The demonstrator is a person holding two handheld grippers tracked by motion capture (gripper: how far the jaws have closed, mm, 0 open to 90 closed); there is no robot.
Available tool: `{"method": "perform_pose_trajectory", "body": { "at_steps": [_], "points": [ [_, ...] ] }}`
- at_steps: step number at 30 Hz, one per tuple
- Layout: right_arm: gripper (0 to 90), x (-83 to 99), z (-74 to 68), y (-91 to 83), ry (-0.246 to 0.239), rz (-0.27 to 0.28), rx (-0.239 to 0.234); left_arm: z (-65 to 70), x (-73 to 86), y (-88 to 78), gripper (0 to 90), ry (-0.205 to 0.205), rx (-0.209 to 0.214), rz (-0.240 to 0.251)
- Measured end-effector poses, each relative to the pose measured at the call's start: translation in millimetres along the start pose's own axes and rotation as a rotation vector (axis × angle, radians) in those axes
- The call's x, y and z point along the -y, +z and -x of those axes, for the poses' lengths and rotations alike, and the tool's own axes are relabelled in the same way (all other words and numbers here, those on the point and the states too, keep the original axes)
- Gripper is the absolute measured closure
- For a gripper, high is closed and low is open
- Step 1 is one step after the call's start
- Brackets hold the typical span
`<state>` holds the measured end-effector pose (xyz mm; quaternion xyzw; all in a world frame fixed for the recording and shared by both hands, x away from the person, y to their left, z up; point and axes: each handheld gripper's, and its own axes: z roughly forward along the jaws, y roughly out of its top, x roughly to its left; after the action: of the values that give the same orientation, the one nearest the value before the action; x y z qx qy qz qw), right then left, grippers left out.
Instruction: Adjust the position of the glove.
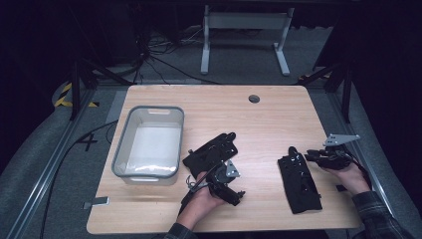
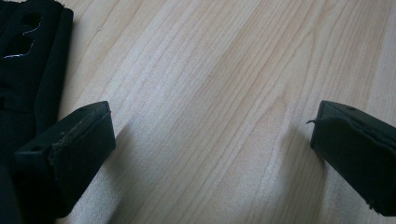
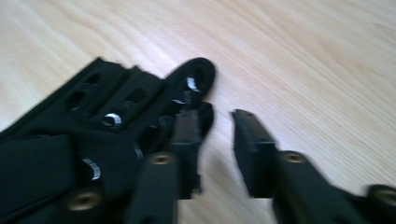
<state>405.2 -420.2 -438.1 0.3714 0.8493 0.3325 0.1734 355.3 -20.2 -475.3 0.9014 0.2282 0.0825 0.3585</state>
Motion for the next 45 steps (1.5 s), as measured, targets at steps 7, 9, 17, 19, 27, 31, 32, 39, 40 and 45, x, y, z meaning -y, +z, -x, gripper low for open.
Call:
{"method": "perform_pose_trajectory", "body": {
  "at_steps": [7, 9, 17, 19, 27, 31, 32, 39, 40, 45],
  "points": [
    [40.2, 14.3, 11.0, 3.6, 0.072, 0.016, 0.070, -0.2, -0.1, 0.1, 0.0, 0.002, 0.000, 0.000],
    [31.0, 18.7, 13.9, 4.8, 0.093, 0.038, 0.097, -0.2, -0.1, 0.1, 0.0, 0.002, 0.001, -0.001],
    [17.3, 23.0, 18.4, 11.7, 0.116, 0.038, 0.119, 0.0, -4.4, -5.7, 9.6, 0.010, 0.007, -0.040],
    [15.8, 22.9, 19.0, 12.1, 0.123, 0.033, 0.116, -1.7, -5.4, -9.9, 17.7, 0.002, -0.009, -0.044],
    [13.7, 22.6, 22.0, 14.3, 0.137, 0.035, 0.107, -10.2, -21.5, -26.5, 58.8, -0.030, -0.040, -0.023],
    [13.0, 22.5, 22.6, 15.8, 0.142, 0.045, 0.110, -19.2, -29.0, -27.1, 83.0, -0.065, -0.059, -0.020],
    [12.8, 22.6, 22.7, 16.2, 0.142, 0.048, 0.111, -21.1, -30.2, -26.9, 87.6, -0.076, -0.066, -0.026],
    [12.8, 22.6, 22.8, 16.5, 0.142, 0.050, 0.111, -43.2, -40.1, -24.1, 89.7, -0.148, -0.147, -0.045],
    [12.8, 22.6, 22.8, 16.5, 0.142, 0.050, 0.111, -47.4, -42.1, -23.5, 89.8, -0.160, -0.165, -0.046],
    [12.8, 22.6, 22.8, 16.5, 0.142, 0.050, 0.111, -56.9, -40.7, -15.0, 89.7, -0.187, -0.197, -0.083]
  ]
}}
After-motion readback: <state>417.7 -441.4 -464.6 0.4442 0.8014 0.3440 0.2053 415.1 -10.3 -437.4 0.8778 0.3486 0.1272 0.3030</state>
